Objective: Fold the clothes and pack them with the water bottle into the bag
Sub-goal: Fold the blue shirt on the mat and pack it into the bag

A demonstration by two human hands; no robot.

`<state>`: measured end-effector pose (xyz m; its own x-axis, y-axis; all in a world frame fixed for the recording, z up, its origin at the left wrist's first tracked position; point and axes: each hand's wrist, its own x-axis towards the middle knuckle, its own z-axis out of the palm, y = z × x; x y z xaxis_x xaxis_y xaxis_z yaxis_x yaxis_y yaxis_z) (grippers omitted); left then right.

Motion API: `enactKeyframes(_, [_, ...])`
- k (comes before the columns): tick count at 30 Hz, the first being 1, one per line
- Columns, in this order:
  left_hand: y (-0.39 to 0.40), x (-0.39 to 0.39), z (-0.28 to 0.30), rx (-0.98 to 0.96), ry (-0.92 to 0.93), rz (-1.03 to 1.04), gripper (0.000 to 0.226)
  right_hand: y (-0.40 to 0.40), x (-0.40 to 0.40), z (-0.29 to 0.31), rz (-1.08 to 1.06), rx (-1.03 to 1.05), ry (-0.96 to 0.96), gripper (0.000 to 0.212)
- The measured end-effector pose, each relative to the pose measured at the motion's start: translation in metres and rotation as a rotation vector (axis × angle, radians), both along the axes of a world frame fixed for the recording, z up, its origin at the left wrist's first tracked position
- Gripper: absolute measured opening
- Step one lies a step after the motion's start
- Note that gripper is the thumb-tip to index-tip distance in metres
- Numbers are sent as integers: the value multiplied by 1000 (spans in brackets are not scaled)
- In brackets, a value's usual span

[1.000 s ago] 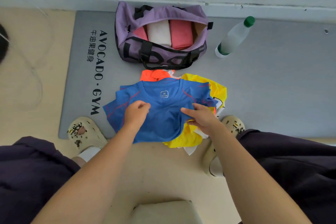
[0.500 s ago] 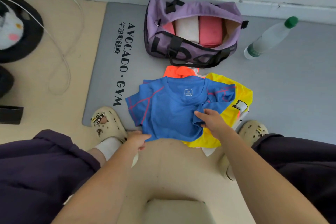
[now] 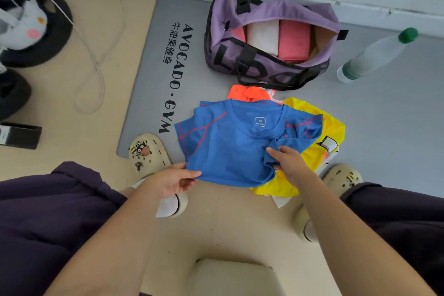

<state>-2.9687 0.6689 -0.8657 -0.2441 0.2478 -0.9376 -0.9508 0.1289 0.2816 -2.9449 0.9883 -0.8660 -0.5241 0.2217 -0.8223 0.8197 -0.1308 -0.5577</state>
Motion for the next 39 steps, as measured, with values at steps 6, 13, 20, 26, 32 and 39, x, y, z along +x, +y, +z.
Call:
enactKeyframes(6, [-19,-2,10,-73,17,-56,24,0,0,-1,-8,11,-19,27])
enactKeyframes(13, [4,-32,29,-132,261,46,24,5,-5,12,14,38,13,10])
enactKeyframes(20, [37,-77,104,39,533,-93,12,11,-47,84,92,117,200,13])
enactKeyframes(26, [73,-85,208,130,822,-272,25,8,-62,201,221,138,460,13])
enactKeyframes(32, [104,-56,333,54,1250,-291,13,3,-32,332,192,229,773,6])
enactKeyframes(39, [120,-29,423,-20,1605,-280,15,-6,2,430,190,284,1021,11])
